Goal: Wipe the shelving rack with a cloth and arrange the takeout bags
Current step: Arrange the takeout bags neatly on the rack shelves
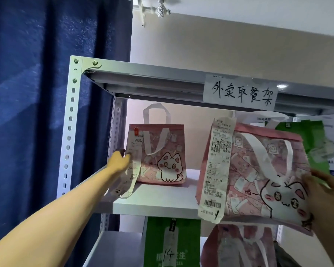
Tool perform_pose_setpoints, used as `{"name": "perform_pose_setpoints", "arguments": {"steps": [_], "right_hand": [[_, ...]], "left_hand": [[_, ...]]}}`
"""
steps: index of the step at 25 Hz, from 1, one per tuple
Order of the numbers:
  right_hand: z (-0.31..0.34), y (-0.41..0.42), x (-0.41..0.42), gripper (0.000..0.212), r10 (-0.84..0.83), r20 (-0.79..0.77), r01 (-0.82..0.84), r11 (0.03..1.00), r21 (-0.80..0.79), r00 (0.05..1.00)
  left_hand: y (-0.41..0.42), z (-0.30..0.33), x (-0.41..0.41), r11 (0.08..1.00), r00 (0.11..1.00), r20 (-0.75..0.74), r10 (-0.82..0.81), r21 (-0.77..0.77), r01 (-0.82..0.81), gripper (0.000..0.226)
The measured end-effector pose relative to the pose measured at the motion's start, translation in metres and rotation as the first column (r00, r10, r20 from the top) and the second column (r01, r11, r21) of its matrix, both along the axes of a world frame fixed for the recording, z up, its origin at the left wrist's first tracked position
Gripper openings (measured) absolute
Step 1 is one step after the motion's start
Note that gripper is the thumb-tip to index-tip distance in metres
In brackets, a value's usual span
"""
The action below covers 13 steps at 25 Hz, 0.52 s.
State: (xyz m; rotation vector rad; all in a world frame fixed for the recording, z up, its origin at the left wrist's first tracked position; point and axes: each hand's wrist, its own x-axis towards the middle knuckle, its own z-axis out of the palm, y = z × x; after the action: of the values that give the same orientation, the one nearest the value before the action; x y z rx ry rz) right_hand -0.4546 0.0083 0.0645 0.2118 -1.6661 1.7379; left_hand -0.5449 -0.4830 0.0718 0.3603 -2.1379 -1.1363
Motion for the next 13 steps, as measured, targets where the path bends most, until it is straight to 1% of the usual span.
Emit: {"name": "perform_pose_setpoints", "arguments": {"steps": [1, 3, 5, 7, 10, 13], "right_hand": [[0.001, 0.001, 0.000, 0.017, 0.031, -0.004, -0.031, 0.999, -0.010, 1.000], [0.003, 0.004, -0.010, 0.029, -0.002, -0.005, 0.002, 1.000, -0.026, 1.000], [0.003, 0.001, -0.013, 0.030, -0.043, 0.002, 0.043, 0.995, -0.085, 0.999], [0.004, -0.003, -0.014, 0.027, -0.079, 0.018, 0.081, 0.983, -0.167, 0.997], [0.002, 0.001, -0.016, 0.012, -0.136, 0.004, 0.134, 0.971, -0.199, 0.991], [0.002, 0.009, -0.015, 0.005, -0.200, 0.004, 0.197, 0.958, -0.208, 0.980]], "left_hand": [[0.002, -0.001, -0.003, 1.000, 1.000, 0.008, -0.007, 0.012, 0.007, 0.035], [0.012, 0.000, -0.007, 0.997, 0.998, -0.012, -0.064, 0.036, 0.064, 0.031], [0.026, -0.001, -0.011, 0.991, 0.990, -0.066, -0.122, 0.054, 0.126, 0.028], [0.047, -0.002, -0.012, 0.982, 0.980, -0.097, -0.172, 0.062, 0.179, 0.025], [0.084, -0.003, -0.019, 0.965, 0.961, -0.122, -0.248, 0.059, 0.256, 0.024], [0.121, -0.005, -0.026, 0.940, 0.937, -0.127, -0.324, 0.072, 0.335, 0.024]]}}
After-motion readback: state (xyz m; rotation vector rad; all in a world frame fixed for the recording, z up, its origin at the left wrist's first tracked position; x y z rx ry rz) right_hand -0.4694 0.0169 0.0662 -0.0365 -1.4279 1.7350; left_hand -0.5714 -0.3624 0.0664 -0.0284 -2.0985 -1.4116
